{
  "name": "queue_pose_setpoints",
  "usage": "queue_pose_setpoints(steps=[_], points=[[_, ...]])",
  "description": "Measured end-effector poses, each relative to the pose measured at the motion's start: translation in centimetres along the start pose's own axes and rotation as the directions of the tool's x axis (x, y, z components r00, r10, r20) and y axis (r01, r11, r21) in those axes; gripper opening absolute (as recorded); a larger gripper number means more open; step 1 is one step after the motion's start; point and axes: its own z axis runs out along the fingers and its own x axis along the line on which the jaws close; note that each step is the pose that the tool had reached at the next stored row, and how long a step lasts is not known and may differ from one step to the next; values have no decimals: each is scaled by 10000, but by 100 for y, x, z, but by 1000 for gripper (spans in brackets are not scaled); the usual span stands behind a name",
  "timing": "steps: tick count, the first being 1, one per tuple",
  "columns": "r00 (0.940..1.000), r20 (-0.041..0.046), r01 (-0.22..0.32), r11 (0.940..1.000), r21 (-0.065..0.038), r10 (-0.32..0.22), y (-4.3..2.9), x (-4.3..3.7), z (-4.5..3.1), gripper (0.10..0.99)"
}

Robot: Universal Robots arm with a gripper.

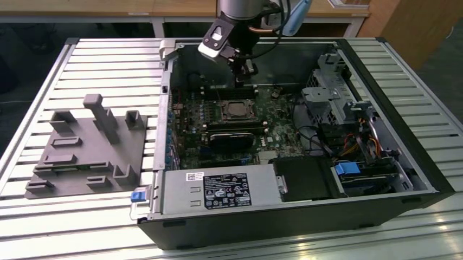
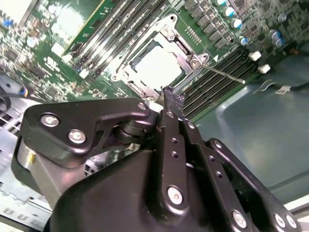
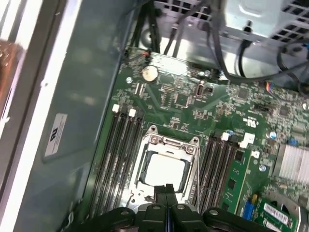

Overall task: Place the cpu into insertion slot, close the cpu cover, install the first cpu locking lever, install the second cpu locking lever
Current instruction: 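Install the first cpu locking lever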

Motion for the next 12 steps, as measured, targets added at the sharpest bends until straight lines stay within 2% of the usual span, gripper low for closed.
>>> queue_pose_setpoints(steps=[3,6,8,12], points=[[9984,-27,569,9984,-2,-569,-2,1,2,106],[9941,-51,1082,9941,-4,-1082,-3,1,3,106],[9899,-66,1418,9899,-6,-1418,-3,1,3,106],[9775,-98,2109,9775,-13,-2109,-3,1,5,106]])
